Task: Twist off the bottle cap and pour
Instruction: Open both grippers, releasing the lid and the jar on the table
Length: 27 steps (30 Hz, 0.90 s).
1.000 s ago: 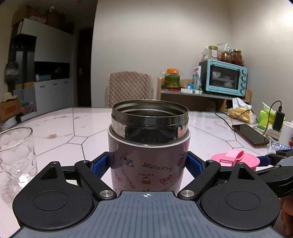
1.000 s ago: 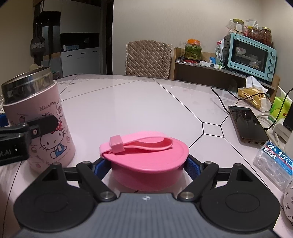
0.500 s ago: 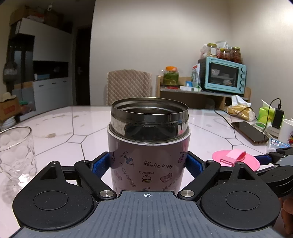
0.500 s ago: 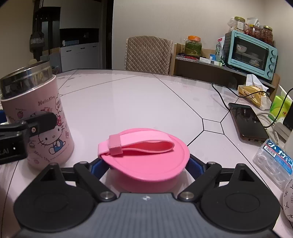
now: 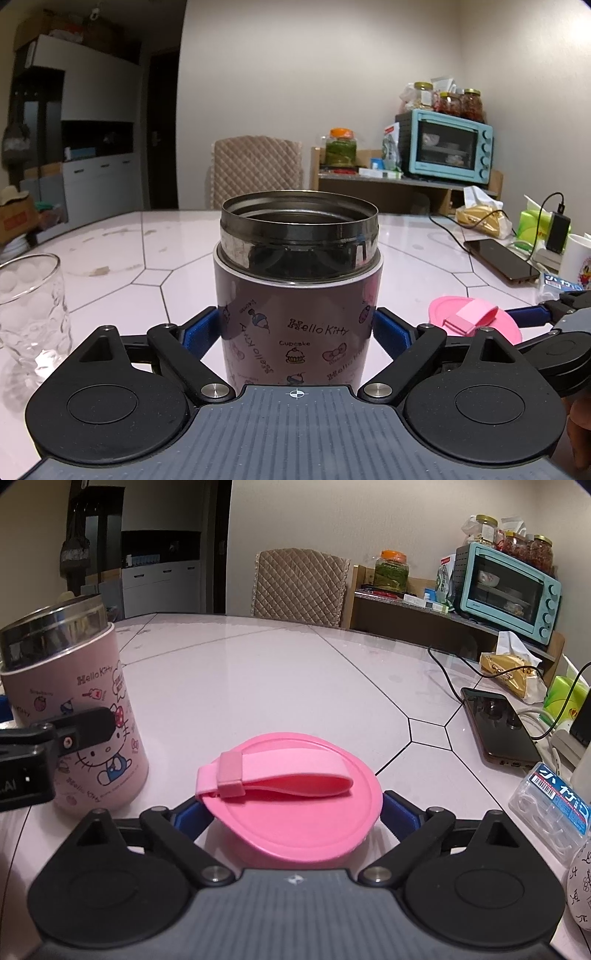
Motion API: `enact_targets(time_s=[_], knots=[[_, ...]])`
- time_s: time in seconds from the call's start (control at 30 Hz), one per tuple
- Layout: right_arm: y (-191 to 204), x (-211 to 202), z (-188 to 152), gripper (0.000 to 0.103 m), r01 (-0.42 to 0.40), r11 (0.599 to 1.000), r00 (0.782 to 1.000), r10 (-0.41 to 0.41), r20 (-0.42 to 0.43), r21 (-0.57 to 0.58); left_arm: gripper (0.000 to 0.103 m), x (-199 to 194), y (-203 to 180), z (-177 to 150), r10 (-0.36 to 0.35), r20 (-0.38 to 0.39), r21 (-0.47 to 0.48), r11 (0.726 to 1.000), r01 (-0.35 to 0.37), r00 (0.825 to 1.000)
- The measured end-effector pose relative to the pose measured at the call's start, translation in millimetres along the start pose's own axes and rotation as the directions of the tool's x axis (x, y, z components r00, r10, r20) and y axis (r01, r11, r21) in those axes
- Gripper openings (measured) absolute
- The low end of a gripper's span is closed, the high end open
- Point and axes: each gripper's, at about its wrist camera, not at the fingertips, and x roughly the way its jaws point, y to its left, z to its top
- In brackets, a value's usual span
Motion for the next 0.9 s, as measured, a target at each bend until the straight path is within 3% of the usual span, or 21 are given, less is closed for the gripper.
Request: enact_targets(time_s=[0.43,0.9], knots=[[-1.1,-6.8,-4.4,0.103,0.000,1.000,1.000,0.000,-0.006,-0.005,0.094,-1.8,3.2,-0.7,-0.007,-0.008,-0.001,1.000,0.007,1.000],[4.5,-36.7,-18.5,0.103,0.005,1.000,1.000,-0.006,0.024,0.021,0.103,-14.7,7.4,-7.0,-0.010,-0.045,0.004,1.000,0.010,0.999]])
